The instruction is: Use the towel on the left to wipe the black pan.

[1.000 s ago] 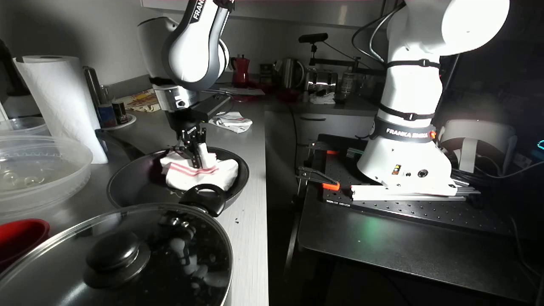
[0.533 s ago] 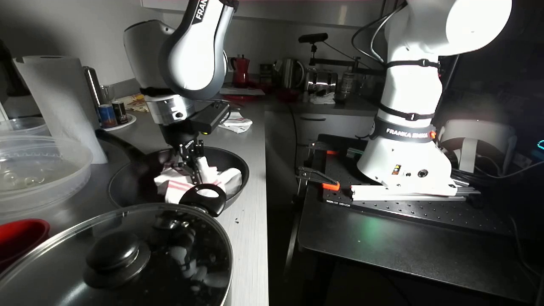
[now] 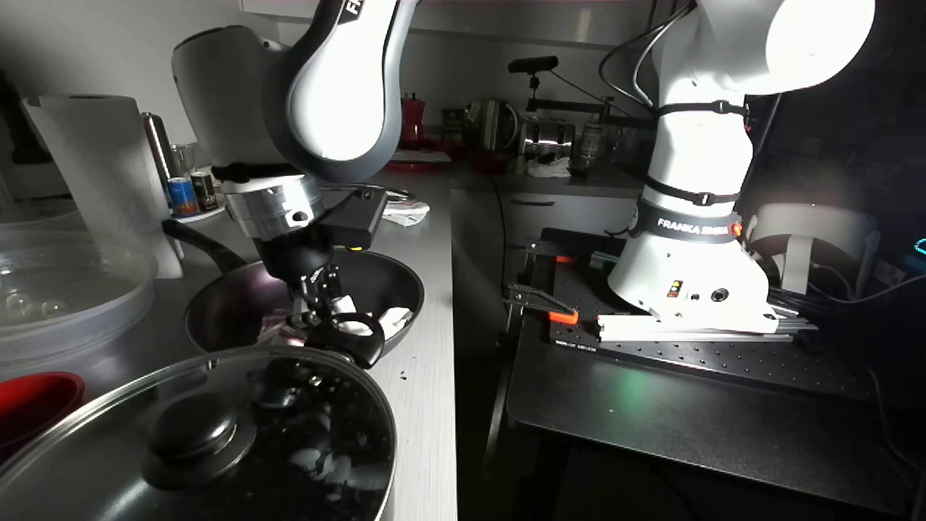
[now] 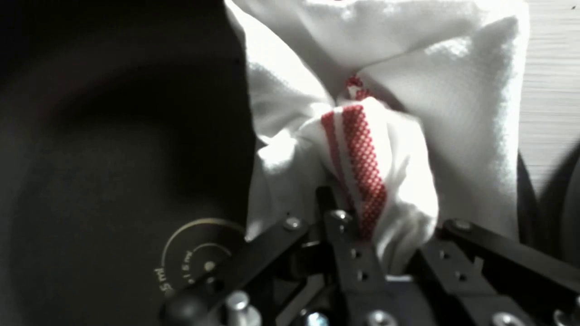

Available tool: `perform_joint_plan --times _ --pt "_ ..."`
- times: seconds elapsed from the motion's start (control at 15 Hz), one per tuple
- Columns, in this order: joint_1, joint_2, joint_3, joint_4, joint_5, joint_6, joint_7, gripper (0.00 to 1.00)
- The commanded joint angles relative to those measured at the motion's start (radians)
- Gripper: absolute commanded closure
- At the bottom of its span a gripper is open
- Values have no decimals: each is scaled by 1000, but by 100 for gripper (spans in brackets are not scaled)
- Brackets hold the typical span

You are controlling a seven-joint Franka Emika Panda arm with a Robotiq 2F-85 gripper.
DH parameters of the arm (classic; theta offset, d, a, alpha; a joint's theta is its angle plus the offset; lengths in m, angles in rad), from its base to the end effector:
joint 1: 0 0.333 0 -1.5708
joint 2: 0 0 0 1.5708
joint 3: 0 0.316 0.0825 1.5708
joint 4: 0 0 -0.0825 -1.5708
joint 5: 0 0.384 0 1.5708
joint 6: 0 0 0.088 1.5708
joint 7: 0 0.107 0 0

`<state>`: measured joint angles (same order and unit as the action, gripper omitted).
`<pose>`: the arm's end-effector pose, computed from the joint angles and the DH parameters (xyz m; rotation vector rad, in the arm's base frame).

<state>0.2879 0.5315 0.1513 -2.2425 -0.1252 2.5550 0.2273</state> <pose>0.4584 0.2242 0.1146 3.0393 0.4766 -0.3151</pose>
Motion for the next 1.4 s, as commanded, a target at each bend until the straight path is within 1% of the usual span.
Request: perform_joint_plan --times 0.0,0.33,0.53,0.67,0.8,1.0,1.07,1.2,1.33 --pt "-20 -41 55 -3 74 -55 -73 97" --pt "-80 -117 120 -9 203 -65 -176 97" --pt "-109 -171 139 -12 268 -48 -225 97" --pt "-121 -212 141 -15 297 -24 -248 97" --pt "-131 -253 132 -15 319 1 -258 97" --pt "-147 -300 102 3 327 51 -238 97" --pt "-155 -314 88 14 329 52 -224 97" --pt "-175 -341 50 26 329 95 -195 97" --pt "-185 -354 -2 39 287 125 -146 97"
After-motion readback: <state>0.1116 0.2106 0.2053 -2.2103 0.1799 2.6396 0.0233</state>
